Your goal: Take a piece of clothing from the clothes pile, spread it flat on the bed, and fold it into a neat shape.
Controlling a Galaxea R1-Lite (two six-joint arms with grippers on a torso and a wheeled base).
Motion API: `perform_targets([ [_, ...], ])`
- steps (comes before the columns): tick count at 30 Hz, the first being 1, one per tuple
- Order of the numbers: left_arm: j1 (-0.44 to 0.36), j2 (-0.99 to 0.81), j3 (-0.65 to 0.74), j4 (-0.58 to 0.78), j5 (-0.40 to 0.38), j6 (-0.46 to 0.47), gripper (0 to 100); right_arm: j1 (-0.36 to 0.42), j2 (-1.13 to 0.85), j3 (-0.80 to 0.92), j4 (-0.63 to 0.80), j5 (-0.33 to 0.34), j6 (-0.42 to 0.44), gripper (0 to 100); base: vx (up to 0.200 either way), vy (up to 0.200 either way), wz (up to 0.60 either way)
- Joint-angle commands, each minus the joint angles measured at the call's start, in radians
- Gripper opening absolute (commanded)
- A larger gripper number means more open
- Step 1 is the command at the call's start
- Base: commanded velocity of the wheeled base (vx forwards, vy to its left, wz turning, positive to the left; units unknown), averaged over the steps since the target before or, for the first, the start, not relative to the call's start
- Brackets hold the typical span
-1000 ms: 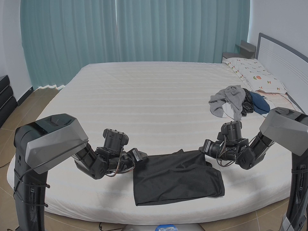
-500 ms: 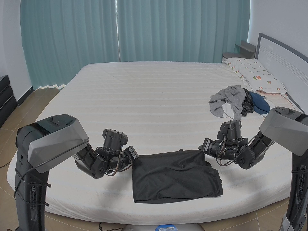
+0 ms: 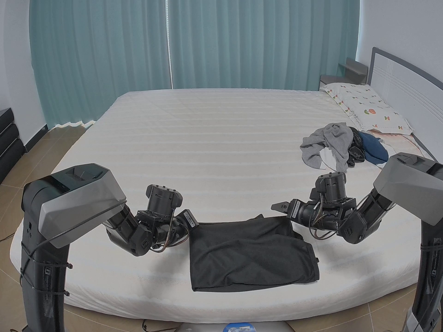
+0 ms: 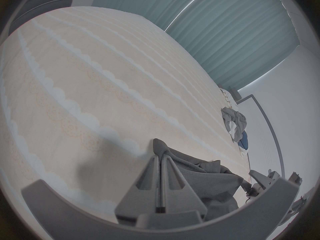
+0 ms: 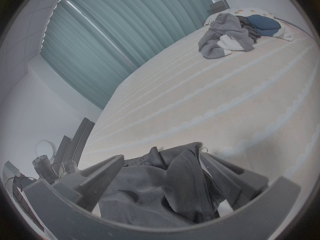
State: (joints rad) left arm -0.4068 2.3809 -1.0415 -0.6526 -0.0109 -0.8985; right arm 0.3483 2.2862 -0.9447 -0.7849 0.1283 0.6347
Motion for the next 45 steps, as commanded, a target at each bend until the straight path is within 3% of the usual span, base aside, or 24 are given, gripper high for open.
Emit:
perform_targets([
  [1, 0.000, 0.001, 0.000, 0.001, 0.000, 0.000, 0, 0.005, 0.012, 0.007, 0.003, 0.004, 0.002, 100, 0.000, 0.000, 0.00],
  [5, 0.000, 0.001, 0.000, 0.001, 0.000, 0.000, 0, 0.018, 0.039, 0.009, -0.001, 0.008, 0.002, 100, 0.000, 0.000, 0.00],
  [6, 0.002, 0.001, 0.001, 0.001, 0.002, 0.000, 0, 0.020, 0.042, 0.009, 0.001, 0.007, 0.002, 0, 0.000, 0.000, 0.00],
  [24, 0.014, 0.003, 0.008, 0.001, 0.003, 0.006, 0, -0.028, -0.039, 0.055, -0.008, 0.022, -0.015, 0, 0.000, 0.000, 0.00],
  [29, 0.013, 0.001, 0.008, 0.001, 0.003, 0.006, 0, -0.022, -0.039, 0.053, -0.007, 0.019, -0.053, 0, 0.000, 0.000, 0.00],
  [30, 0.013, 0.003, 0.008, 0.001, 0.003, 0.006, 0, -0.020, -0.039, 0.052, -0.002, 0.016, -0.067, 100, 0.000, 0.000, 0.00],
  [36, 0.014, 0.001, 0.008, 0.001, 0.003, 0.006, 0, -0.022, -0.043, 0.024, -0.013, -0.030, -0.109, 100, 0.000, 0.000, 0.00],
  [45, 0.013, 0.001, 0.008, 0.001, 0.003, 0.006, 0, -0.029, -0.022, 0.038, 0.001, 0.002, -0.078, 100, 0.000, 0.000, 0.00],
])
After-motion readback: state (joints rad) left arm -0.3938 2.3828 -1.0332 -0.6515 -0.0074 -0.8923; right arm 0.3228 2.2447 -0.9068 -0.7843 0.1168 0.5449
